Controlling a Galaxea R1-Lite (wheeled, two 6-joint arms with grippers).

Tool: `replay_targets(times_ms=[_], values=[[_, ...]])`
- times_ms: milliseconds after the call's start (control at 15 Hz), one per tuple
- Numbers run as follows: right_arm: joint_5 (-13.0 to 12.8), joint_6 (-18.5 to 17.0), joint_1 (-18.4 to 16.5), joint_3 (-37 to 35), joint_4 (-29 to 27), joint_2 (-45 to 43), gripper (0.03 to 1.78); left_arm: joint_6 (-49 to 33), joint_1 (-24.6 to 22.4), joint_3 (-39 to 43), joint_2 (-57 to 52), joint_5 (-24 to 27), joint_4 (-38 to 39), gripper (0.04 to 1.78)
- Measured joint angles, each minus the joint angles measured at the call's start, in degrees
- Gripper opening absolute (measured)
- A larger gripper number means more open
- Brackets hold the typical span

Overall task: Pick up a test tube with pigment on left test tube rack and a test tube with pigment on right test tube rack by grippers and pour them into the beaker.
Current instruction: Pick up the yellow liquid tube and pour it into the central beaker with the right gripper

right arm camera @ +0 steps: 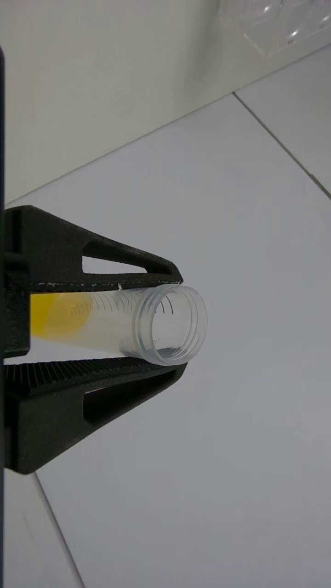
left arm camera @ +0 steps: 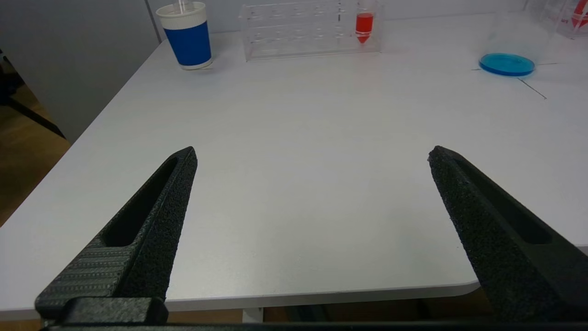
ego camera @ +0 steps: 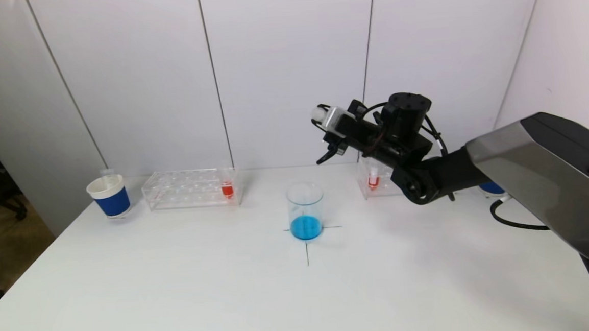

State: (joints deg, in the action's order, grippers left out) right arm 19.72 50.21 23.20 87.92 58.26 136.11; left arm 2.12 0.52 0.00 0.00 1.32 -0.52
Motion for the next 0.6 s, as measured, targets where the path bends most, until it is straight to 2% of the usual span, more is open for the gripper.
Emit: replay_targets(times_ms=[133, 467, 600], values=[[3.4, 1.5, -0.4, -0.1, 0.0, 0.1, 0.47, 0.0, 0.0, 0.0, 0.0, 0.0, 0.0, 1.76], [9.2, 7.5, -0.8, -1.2, 0.1, 0.0, 0.47, 0.0, 0.0, 0.0, 0.0, 0.0, 0.0, 1.76], [10.6, 8.1, -0.9, -2.1, 1.4, 0.0, 0.47, 0.0, 0.0, 0.0, 0.0, 0.0, 0.0, 1.76]])
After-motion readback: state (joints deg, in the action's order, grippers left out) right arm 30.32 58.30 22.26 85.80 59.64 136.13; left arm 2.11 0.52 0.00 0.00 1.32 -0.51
